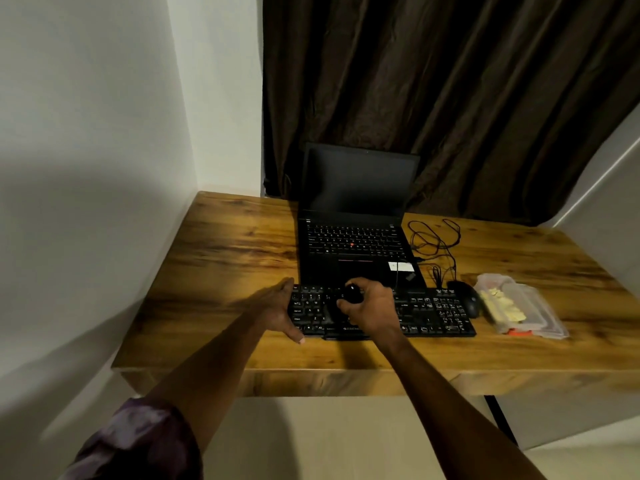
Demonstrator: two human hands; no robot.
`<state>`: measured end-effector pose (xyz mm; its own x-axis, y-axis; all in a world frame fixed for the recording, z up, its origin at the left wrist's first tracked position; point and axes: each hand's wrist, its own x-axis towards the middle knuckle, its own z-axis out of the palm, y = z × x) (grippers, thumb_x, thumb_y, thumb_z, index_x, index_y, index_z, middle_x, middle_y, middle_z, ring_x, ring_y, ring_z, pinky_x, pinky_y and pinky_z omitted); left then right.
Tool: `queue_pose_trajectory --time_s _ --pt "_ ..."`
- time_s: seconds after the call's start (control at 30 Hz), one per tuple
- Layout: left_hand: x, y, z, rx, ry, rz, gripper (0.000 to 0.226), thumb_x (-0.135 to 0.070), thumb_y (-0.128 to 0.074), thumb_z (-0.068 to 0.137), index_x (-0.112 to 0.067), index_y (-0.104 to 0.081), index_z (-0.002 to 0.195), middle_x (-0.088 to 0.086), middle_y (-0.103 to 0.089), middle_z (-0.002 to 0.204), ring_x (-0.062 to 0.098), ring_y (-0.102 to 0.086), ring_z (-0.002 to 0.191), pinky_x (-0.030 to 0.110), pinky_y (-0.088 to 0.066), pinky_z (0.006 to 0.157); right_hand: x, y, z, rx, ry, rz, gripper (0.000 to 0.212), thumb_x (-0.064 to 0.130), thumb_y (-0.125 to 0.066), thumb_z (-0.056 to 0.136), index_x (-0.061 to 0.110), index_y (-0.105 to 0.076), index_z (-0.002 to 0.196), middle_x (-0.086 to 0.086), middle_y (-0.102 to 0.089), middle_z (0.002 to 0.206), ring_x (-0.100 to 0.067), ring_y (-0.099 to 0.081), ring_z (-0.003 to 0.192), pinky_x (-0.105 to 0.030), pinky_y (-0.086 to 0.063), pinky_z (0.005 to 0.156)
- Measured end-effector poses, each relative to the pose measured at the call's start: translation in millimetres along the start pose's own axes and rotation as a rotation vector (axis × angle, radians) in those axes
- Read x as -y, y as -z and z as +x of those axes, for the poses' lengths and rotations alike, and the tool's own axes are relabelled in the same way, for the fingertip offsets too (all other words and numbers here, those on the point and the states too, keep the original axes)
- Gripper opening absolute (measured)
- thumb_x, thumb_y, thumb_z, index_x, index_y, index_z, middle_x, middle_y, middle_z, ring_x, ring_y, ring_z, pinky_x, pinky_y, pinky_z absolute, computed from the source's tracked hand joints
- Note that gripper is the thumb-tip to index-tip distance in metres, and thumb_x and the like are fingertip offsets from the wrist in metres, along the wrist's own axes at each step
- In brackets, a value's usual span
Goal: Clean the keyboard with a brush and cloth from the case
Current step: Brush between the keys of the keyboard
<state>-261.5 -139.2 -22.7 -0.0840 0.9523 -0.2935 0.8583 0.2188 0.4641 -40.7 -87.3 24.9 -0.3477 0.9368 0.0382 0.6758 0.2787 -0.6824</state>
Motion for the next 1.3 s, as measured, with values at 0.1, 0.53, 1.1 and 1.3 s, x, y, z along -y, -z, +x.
queue_pose_trajectory --time_s 0.1,0.53,1.1,1.3 --pt "1.2 -1.0 0.1 -0.003 -0.015 -0.013 0.140 -0.061 -0.092 0.033 -0.022 -0.022 0.147 -0.004 -0.042 0.149 0.027 -0.049 0.130 0.043 -0.047 0.100 -19.0 14.8 1.9 -0.049 -0.040 -0.055 0.040 0.028 -0.082 0.077 0.027 -0.067 0.114 -0.004 -0.070 0.100 -0.018 -0.071 0.073 -0.038 -0.063 0.064" --pt "0.7 -3.9 8.4 -0.004 0.011 -0.020 0.125 -0.053 -0.096 0.034 -0.026 -0.033 0.138 -0.006 -0.050 0.139 0.022 -0.052 0.123 0.036 -0.047 0.097 2.3 -5.1 -8.1 -0.009 0.071 0.035 0.033 0.021 -0.081 0.078 0.024 -0.069 0.109 0.004 -0.072 0.098 -0.010 -0.070 0.083 -0.035 -0.062 0.073" --pt "0.6 -2.8 8.6 0.001 -0.012 0.010 0.137 -0.060 -0.093 0.031 -0.022 -0.030 0.147 -0.003 -0.044 0.148 0.026 -0.048 0.130 0.038 -0.045 0.104 -27.4 21.5 -2.8 -0.076 -0.026 0.033 0.036 0.020 -0.082 0.079 0.022 -0.069 0.112 0.005 -0.066 0.100 -0.017 -0.072 0.080 -0.035 -0.063 0.070" --pt "-0.9 -1.4 7.2 0.005 -0.001 0.011 0.131 -0.056 -0.095 0.032 -0.023 -0.033 0.142 -0.003 -0.047 0.145 0.026 -0.051 0.127 0.037 -0.046 0.101 -51.7 38.9 0.0 -0.135 -0.076 -0.058 0.038 0.027 -0.083 0.076 0.028 -0.068 0.111 -0.004 -0.072 0.099 -0.017 -0.071 0.086 -0.037 -0.062 0.076"
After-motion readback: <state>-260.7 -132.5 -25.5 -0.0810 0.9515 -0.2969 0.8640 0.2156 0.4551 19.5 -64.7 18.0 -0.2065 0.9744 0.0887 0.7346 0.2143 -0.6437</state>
